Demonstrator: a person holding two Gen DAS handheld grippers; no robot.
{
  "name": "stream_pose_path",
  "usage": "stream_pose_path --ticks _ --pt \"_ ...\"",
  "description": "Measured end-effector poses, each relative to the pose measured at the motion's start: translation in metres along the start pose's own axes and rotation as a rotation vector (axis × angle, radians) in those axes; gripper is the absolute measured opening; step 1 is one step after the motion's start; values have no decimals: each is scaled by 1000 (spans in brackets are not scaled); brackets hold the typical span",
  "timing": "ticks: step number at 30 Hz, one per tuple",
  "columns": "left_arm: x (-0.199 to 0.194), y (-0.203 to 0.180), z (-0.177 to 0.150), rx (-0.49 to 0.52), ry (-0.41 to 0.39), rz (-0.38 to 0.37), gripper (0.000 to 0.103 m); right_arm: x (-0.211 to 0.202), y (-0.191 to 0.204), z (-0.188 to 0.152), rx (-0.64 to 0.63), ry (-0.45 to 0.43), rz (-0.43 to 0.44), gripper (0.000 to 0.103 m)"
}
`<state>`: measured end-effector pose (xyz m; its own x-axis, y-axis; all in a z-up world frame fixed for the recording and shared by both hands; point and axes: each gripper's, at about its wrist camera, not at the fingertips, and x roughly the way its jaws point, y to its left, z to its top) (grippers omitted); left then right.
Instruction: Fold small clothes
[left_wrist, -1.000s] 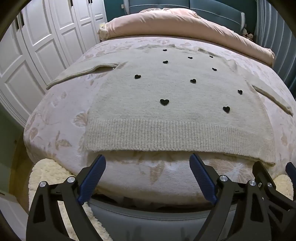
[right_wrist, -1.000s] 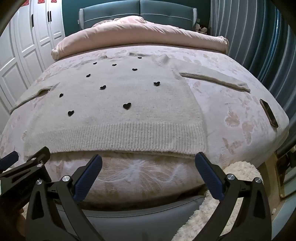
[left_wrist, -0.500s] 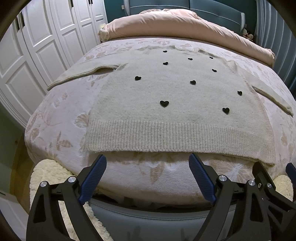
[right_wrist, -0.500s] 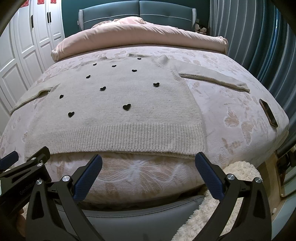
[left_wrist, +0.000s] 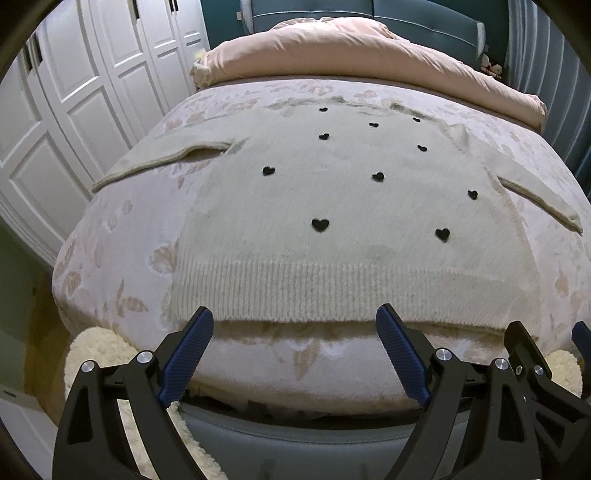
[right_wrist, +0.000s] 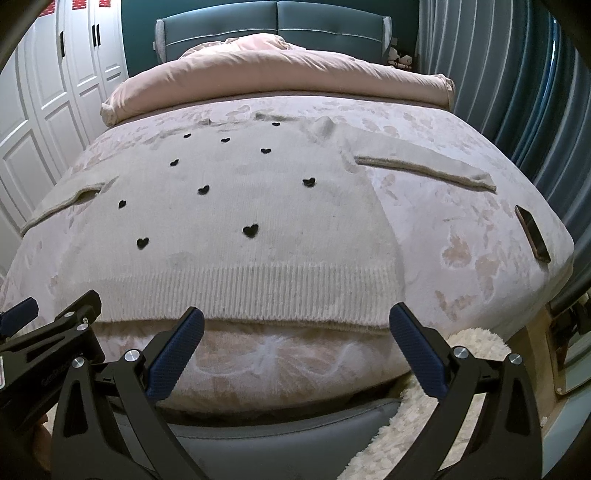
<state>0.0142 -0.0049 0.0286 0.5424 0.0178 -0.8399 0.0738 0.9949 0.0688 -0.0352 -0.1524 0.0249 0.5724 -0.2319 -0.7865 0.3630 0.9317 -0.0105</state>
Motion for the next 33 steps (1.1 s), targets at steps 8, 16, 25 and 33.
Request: stream_pose_path --ticks 8,16,25,33 --pt "0 -6 20 11 3 4 86 0 2 22 -11 6 -2 98" --pt "2 -7 35 5 5 3 86 2 6 40 -21 5 -3 98" --pt "2 -9 38 8 6 6 84 5 7 46 -11 10 -6 98" --pt "3 -10 44 8 8 5 84 8 6 50 0 16 -6 98"
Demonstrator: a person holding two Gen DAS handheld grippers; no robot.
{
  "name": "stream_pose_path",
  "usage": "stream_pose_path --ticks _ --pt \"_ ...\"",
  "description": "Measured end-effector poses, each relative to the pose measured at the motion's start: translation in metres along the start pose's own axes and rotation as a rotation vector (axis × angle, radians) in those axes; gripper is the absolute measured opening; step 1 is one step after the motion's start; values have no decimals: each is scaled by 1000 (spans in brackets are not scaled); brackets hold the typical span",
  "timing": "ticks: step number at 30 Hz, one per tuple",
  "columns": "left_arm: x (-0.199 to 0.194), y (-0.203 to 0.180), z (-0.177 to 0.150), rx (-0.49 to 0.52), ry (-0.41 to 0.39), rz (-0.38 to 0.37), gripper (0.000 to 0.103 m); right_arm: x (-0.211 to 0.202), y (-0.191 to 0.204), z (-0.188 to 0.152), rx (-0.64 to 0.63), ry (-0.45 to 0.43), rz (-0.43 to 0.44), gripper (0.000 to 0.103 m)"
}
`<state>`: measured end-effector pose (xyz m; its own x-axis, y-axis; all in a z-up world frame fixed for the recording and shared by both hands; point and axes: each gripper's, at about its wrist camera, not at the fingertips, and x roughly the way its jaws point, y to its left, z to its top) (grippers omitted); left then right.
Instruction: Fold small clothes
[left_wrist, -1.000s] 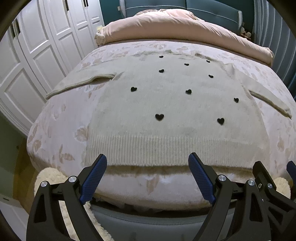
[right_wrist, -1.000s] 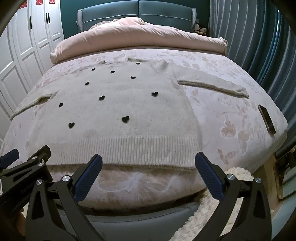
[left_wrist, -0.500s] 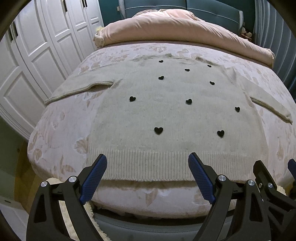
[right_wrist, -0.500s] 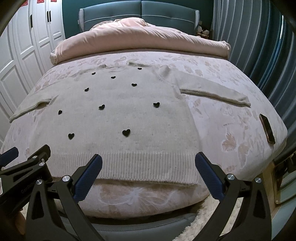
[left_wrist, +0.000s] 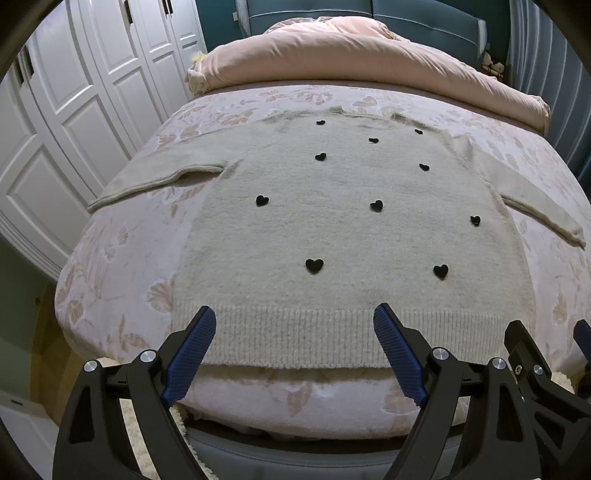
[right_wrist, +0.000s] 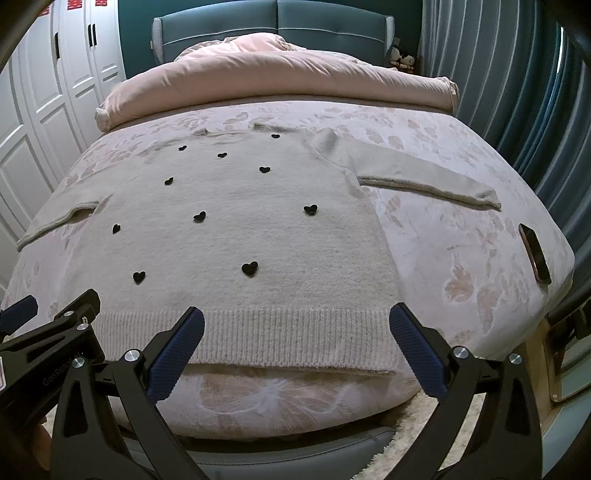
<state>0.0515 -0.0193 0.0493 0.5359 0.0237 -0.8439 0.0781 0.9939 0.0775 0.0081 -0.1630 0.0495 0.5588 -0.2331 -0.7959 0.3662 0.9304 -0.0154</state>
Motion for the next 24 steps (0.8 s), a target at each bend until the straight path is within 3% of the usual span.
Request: stream_pose_path --ticks 15,19,24 --pt "7 -4 3 8 4 5 83 9 -6 0 15 14 0 98" --pt "17 -5 2 -1 30 -19 86 19 -11 0 22 35 36 98" --pt "29 12 4 -62 55 -80 87 50 -66 6 172 85 116 98"
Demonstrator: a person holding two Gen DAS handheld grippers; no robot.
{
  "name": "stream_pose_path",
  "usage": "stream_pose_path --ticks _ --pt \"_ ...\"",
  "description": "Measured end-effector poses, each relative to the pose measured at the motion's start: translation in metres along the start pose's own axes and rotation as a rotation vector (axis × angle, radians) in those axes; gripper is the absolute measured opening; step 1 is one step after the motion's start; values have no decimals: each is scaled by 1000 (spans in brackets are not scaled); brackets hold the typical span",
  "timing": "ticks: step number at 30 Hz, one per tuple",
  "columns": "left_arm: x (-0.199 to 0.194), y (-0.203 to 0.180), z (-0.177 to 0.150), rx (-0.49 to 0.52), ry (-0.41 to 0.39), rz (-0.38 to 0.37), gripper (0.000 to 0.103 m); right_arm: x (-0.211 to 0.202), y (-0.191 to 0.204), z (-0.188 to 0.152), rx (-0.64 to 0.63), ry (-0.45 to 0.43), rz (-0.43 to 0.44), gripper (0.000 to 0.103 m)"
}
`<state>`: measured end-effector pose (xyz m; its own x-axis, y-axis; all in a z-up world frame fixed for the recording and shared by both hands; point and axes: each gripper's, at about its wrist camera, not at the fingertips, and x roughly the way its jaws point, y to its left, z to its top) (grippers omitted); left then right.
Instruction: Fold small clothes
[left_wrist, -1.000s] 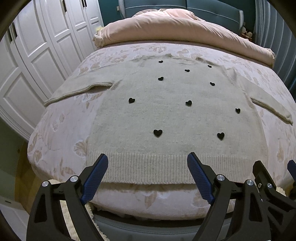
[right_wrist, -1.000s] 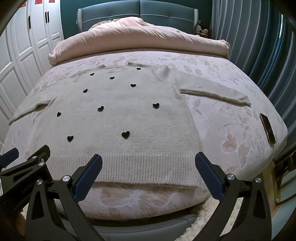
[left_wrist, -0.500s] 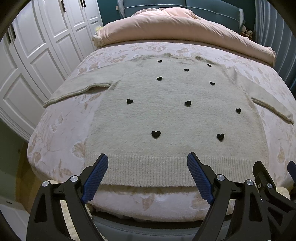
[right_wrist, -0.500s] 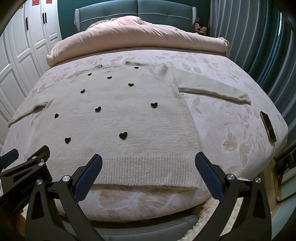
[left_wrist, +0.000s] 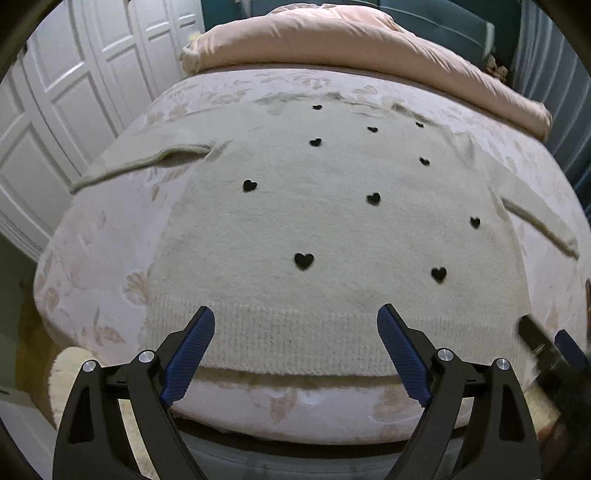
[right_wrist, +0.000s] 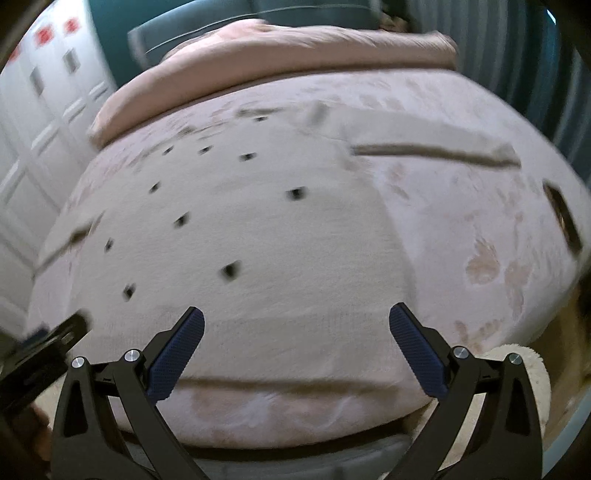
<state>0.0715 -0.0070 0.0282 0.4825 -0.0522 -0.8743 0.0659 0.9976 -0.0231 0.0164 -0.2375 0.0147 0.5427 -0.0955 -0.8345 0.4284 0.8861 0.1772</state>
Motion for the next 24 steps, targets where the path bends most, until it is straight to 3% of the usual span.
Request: stream_pose_path --ticks 4,12,18,20,21,23,24 --pt "8 28 9 -52 2 -10 88 26 -99 47 200 -14 -36 98" --pt "39 64 21 -165 52 45 88 93 -271 166 453 -72 -161 98" --pt "50 69 35 -218 35 44 87 149 -342 202 651 -36 -150 96" --pt "54 68 41 -222 31 36 86 162 -352 207 695 -29 -131 77" --pt "56 68 43 -221 30 35 85 168 -353 208 715 -17 -129 61" --pt "59 67 48 -219 20 32 80 176 -352 217 744 -19 -121 46" --pt "60 67 50 -218 14 32 79 175 -346 222 735 -34 -111 20"
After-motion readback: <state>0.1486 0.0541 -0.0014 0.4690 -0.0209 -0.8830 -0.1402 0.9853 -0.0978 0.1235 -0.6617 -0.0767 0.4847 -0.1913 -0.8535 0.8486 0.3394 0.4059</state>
